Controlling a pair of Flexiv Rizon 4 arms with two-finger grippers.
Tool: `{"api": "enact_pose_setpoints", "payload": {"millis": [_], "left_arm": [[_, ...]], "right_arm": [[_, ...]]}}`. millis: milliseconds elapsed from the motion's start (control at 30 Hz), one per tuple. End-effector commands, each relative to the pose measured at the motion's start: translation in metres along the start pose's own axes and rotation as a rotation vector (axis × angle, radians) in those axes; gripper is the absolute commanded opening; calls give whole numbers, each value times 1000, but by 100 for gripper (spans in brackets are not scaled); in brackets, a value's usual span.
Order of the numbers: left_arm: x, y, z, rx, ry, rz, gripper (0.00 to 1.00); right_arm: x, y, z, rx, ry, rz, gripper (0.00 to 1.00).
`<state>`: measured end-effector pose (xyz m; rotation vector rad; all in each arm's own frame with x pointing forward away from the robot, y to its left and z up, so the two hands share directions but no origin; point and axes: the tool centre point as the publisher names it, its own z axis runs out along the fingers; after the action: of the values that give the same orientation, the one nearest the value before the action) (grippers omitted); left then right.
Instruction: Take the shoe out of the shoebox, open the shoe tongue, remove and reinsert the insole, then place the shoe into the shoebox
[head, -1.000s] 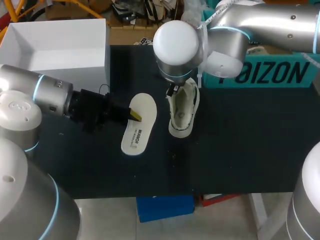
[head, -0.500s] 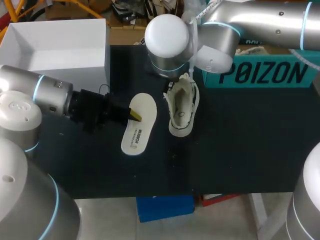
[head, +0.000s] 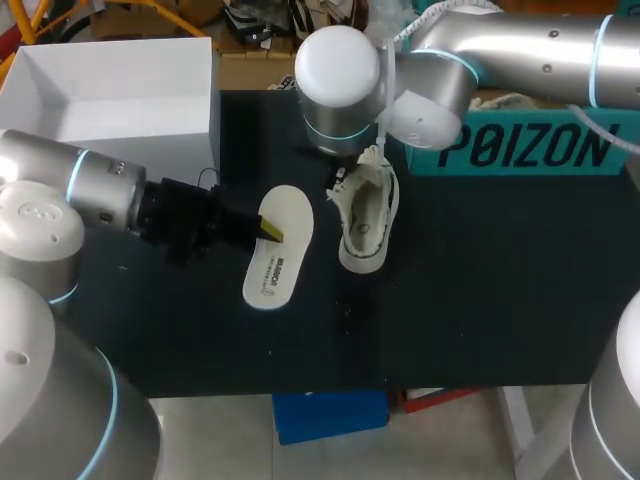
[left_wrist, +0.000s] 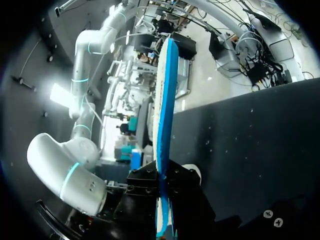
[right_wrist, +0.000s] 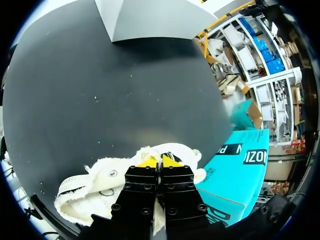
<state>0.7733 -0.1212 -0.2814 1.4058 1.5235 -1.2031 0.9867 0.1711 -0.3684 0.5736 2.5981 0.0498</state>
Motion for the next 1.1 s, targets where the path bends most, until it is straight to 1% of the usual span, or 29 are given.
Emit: {"api": "enact_pose_setpoints", "payload": {"millis": [33, 167, 367, 400, 433, 467, 633, 900, 933, 967, 1033, 1067, 1100], "left_arm": [[-1, 1, 1, -4, 5, 1, 0], [-1, 2, 1, -6, 7, 0, 0], [0, 2, 2, -7, 9, 0, 0], [0, 2, 2, -6, 9, 0, 0], [0, 2, 3, -4, 9, 0, 0], [0, 2, 3, -3, 8, 0, 0], [-2, 0, 5, 2, 6, 4, 0], [-4, -1, 6, 8, 3, 11, 0], [-4, -1, 7, 8, 3, 11, 0], [-4, -1, 7, 9, 3, 11, 0], [-4, -1, 7, 9, 3, 12, 0], [-4, -1, 7, 9, 3, 12, 0], [-4, -1, 7, 8, 4, 12, 0]], "right_arm": [[-3, -3, 11, -13, 10, 10, 0], [-7, -5, 12, -19, 6, 28, 0], [-9, -9, 7, -19, -5, 38, 0], [-10, -10, 6, -19, -8, 45, 5], [-10, -11, 5, -18, -9, 48, 65], [-10, -12, 3, -17, -10, 49, 100], [-10, -18, -5, -10, -23, 50, 100], [-19, -30, -18, 11, -42, 55, 100], [-19, -31, -18, 15, -45, 55, 94], [-20, -32, -19, 16, -46, 55, 49], [-22, -34, -19, 18, -49, 55, 33], [-22, -33, -22, 19, -50, 55, 26], [-22, -32, -23, 22, -51, 52, 24]]}}
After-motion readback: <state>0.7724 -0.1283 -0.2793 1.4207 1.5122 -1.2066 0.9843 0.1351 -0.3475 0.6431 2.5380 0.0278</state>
